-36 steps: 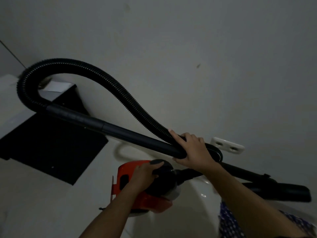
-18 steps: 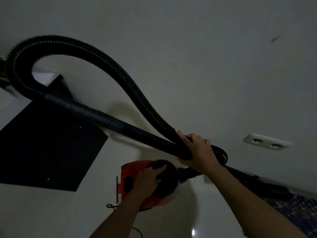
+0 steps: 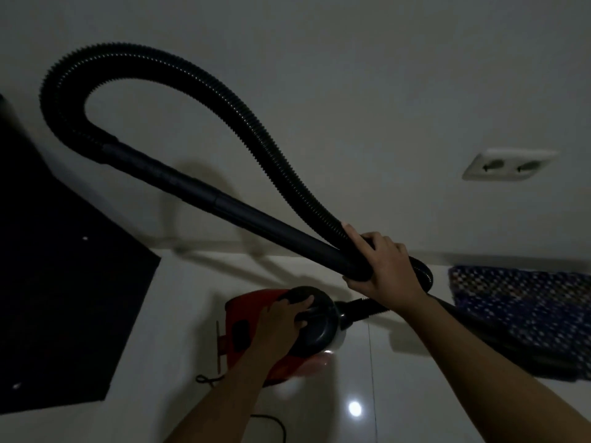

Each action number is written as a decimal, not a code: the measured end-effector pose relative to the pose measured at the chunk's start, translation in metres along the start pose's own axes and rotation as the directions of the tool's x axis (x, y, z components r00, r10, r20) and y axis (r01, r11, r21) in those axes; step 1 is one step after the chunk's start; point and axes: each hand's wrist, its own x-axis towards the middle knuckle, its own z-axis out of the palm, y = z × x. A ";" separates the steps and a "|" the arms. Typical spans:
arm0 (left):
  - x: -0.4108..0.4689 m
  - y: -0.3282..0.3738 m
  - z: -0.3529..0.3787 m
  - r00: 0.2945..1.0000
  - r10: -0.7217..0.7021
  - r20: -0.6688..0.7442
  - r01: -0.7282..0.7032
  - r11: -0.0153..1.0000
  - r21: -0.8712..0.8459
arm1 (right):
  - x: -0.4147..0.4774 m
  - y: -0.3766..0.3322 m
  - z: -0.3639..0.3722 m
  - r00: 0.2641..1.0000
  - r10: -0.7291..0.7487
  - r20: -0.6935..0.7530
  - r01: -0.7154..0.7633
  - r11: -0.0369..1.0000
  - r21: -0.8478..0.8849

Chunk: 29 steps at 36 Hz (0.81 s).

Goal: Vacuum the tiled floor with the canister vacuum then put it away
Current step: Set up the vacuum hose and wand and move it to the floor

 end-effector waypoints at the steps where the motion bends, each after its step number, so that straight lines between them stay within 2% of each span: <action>1: 0.007 -0.008 0.011 1.000 0.003 -0.003 -0.003 1.000 -0.022 | -0.003 0.005 0.016 1.000 0.011 -0.009 -0.011 1.000 -0.005; 7: 0.048 -0.054 0.073 0.999 0.052 0.009 -0.051 0.997 -0.059 | -0.020 0.041 0.101 0.998 0.034 -0.048 -0.035 0.999 -0.025; 9: 0.064 -0.070 0.105 0.996 0.081 -0.023 -0.082 0.995 -0.056 | -0.028 0.055 0.141 0.995 -0.022 -0.100 0.016 0.998 -0.058; 11: 0.069 -0.069 0.111 0.994 0.105 -0.031 -0.107 0.994 -0.037 | -0.022 0.058 0.147 0.999 -0.014 -0.038 0.013 0.999 -0.044; 13: 0.066 -0.069 0.122 0.986 0.152 -0.066 -0.153 0.988 -0.025 | -0.025 0.060 0.153 0.999 -0.023 -0.040 0.020 0.998 -0.063; 16: 0.078 -0.080 0.143 0.973 0.202 -0.111 -0.199 0.979 0.032 | -0.033 0.069 0.178 0.996 -0.044 -0.077 0.038 0.997 -0.072; 21: 0.087 -0.098 0.162 0.963 0.250 -0.100 -0.247 0.968 0.044 | -0.052 0.077 0.200 0.982 -0.068 -0.174 0.055 0.996 -0.076; 25: 0.089 -0.108 0.163 0.965 0.244 -0.093 -0.243 0.970 0.021 | -0.064 0.074 0.205 0.969 -0.041 -0.246 0.022 0.997 -0.079; 29: 0.081 -0.114 0.161 0.968 0.242 -0.072 -0.242 0.970 0.004 | -0.068 0.063 0.199 0.965 -0.037 -0.258 0.023 0.998 -0.058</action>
